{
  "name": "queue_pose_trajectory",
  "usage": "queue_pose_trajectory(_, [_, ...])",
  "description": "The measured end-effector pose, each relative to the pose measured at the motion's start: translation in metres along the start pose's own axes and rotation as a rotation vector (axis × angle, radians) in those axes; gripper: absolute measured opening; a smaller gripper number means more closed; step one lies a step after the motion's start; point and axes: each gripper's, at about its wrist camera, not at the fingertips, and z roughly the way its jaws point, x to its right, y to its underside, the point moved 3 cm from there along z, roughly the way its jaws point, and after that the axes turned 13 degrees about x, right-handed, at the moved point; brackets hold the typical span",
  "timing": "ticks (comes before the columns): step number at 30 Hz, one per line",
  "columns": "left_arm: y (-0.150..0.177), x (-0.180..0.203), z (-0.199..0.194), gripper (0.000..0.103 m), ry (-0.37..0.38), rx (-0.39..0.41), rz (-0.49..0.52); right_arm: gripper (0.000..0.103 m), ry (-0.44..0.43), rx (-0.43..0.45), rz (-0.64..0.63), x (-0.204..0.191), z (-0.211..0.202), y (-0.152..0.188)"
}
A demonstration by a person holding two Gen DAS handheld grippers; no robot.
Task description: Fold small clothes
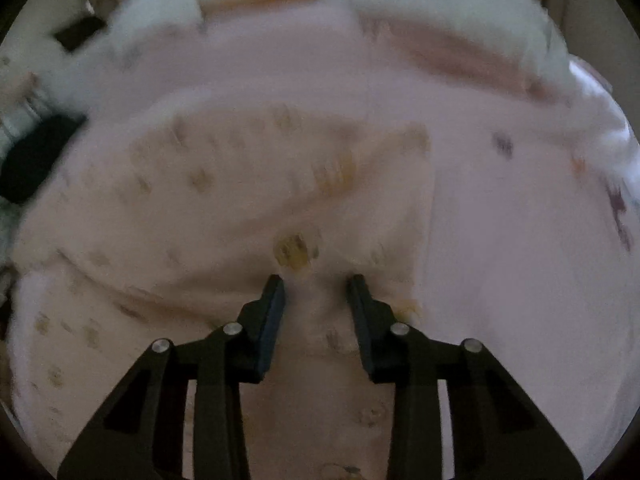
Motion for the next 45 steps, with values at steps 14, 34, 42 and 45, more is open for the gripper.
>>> queue_pose_trajectory(14, [-0.022, -0.007, -0.018, 0.02, -0.076, 0.254, 0.068, 0.095, 0.165, 0.126, -0.206, 0.017, -0.038, 0.029])
queue_pose_trajectory(34, [-0.025, 0.049, 0.021, 0.003, -0.411, 0.202, 0.383, 0.096, 0.06, 0.076, -0.064, 0.035, -0.029, 0.037])
queue_pose_trajectory(42, [0.03, 0.151, 0.006, 0.003, -0.343, 0.282, 0.746, 0.057, 0.064, 0.111, -0.159, 0.022, -0.028, 0.028])
queue_pose_trajectory(45, [0.051, 0.171, 0.003, 0.003, -0.276, 0.255, 0.767, 0.024, 0.038, 0.13, -0.156, 0.021, -0.029, 0.027])
